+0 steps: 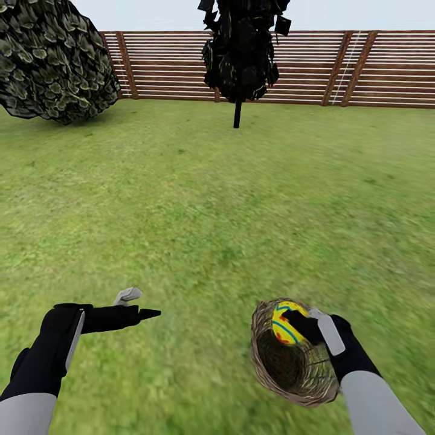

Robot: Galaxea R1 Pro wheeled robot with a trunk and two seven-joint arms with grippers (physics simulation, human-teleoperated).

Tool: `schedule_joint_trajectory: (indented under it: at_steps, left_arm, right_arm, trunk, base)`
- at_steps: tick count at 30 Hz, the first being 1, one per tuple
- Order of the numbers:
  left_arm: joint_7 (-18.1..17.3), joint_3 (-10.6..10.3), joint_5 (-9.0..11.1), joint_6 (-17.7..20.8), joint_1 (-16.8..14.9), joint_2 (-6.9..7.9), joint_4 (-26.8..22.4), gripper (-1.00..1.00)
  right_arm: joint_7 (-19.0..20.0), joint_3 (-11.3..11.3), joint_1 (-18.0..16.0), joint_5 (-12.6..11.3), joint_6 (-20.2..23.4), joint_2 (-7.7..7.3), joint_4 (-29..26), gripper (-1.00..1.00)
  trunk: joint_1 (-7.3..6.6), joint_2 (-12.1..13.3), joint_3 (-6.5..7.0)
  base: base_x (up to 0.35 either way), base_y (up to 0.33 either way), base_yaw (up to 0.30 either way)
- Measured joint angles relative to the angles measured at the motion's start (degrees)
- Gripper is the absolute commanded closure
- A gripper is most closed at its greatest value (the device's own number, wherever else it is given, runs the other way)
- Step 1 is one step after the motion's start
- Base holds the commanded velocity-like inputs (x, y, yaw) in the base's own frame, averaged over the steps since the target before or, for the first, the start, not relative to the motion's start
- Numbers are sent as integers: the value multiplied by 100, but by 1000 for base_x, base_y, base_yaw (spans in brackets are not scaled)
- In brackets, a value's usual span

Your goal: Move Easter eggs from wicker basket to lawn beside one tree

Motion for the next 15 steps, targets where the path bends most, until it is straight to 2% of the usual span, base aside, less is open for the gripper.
schedule_joint_trajectory:
  at_steps: [3, 6, 9, 15]
  left_arm:
    - [0, -3, 0, 2, 0, 0, 0, -100]
    - [0, 0, 0, 4, 0, 0, 0, -100]
    - [0, -6, 0, 5, 0, 0, 0, -100]
    - [0, -7, 0, 5, 0, 0, -1, -100]
  right_arm:
    - [945, -4, 44, -330, 21, -45, -353, 100]
    - [1694, -33, 346, -416, 12, -61, -670, 100]
    - [1883, -71, 429, -420, 1, -63, -718, 100]
    - [1914, -68, 443, -414, -53, -51, -717, 100]
  trunk:
    - [-65, 120, 54]
    - [-129, 241, 107]
    - [-194, 361, 161]
    - [-326, 602, 269]
  base:
    - [-106, 0, 0]
    - [-269, 0, 0]
    - [-309, 30, 0]
    - [-315, 68, 0]
